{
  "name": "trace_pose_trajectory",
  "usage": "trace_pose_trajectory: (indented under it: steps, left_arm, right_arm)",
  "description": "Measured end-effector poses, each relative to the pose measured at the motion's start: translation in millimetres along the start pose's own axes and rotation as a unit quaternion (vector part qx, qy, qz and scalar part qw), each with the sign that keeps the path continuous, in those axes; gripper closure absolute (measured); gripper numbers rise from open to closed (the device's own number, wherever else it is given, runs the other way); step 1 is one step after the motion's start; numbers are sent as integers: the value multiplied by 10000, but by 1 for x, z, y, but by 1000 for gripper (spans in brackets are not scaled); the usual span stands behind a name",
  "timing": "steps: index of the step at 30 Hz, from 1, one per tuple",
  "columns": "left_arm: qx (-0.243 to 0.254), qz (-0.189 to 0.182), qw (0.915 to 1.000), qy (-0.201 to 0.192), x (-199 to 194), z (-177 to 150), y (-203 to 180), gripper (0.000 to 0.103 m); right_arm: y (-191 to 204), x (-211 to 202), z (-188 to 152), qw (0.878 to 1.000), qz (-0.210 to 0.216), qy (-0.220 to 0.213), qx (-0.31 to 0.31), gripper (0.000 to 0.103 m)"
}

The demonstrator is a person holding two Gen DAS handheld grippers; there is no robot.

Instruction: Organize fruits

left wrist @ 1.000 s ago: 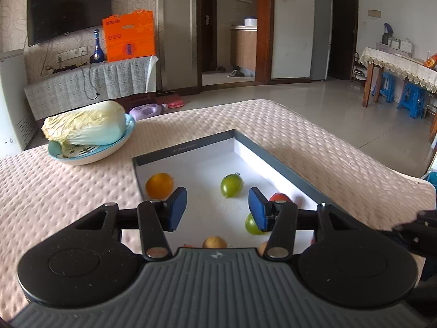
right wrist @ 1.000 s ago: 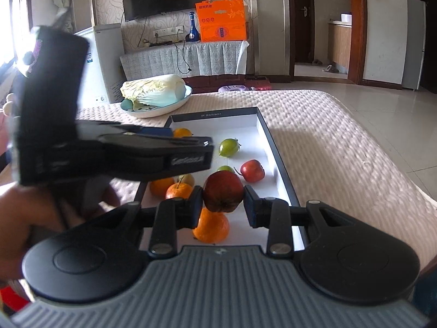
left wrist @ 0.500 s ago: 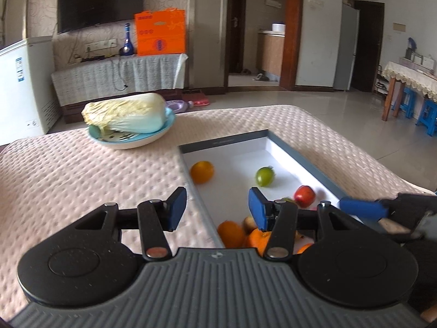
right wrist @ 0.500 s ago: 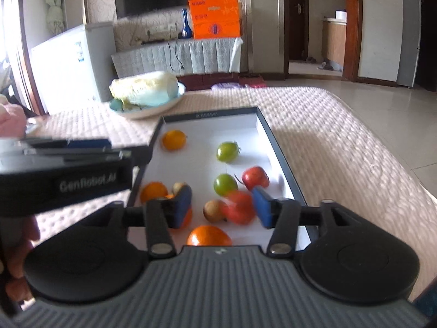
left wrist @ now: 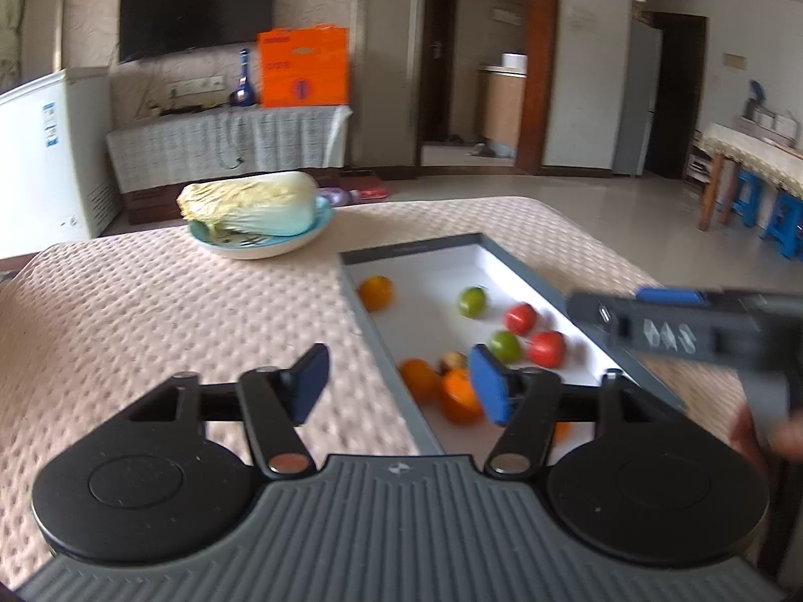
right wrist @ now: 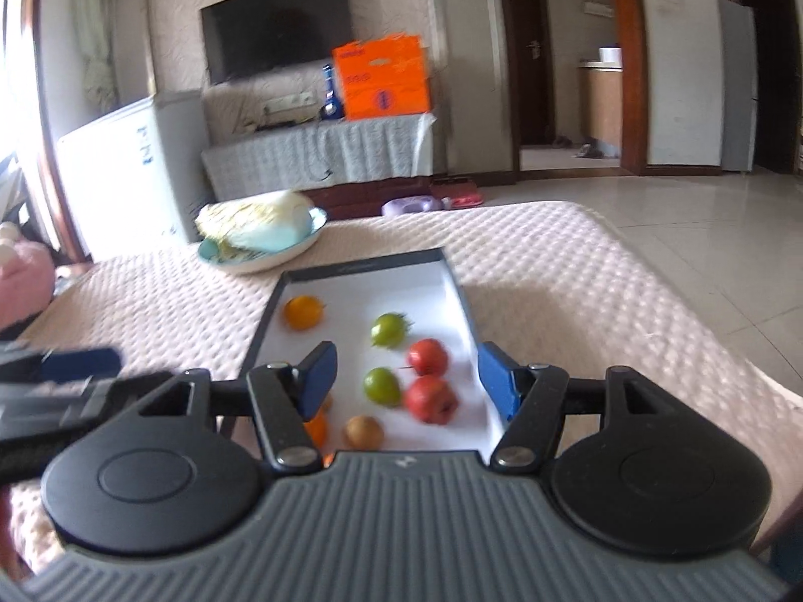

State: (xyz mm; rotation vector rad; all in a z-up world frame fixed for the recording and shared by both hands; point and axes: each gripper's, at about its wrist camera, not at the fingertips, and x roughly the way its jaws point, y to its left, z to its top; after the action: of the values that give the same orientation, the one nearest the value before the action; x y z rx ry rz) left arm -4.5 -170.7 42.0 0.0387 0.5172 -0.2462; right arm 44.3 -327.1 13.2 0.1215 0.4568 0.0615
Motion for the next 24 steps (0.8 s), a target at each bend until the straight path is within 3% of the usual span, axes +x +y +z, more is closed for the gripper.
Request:
trace_pose_trajectory:
  steps: [8,11,13,17,21,24]
  left_arm:
    - [448,-308,9968,-580,-41,-13,-37,0]
    - [688,-228,9936,-871,-57,-17,-52,0]
    - [817,-25,9925,-906,-66,-20,-64,0]
    - [844,-186,9944,-613,-82,-26,-79,0]
    - [753,42,9949,-663,-102,-31,-88,0]
    - [600,-67,9971,-467,-107,-32,-83,0]
  right_arm:
    - [-30,-7,1,9985,-370,65,395,37]
    - [-37,-17,-1,9976,-516,100,457,20]
    - [-40,-31,-3,9968,-585,57,545,20]
    - [-40,-60,-7,9962,-604,9,620,20]
    - [-40,-83,-13,9964,-675,-50,505,20]
    - [-42,-94,-19,9965,-654,140,496,20]
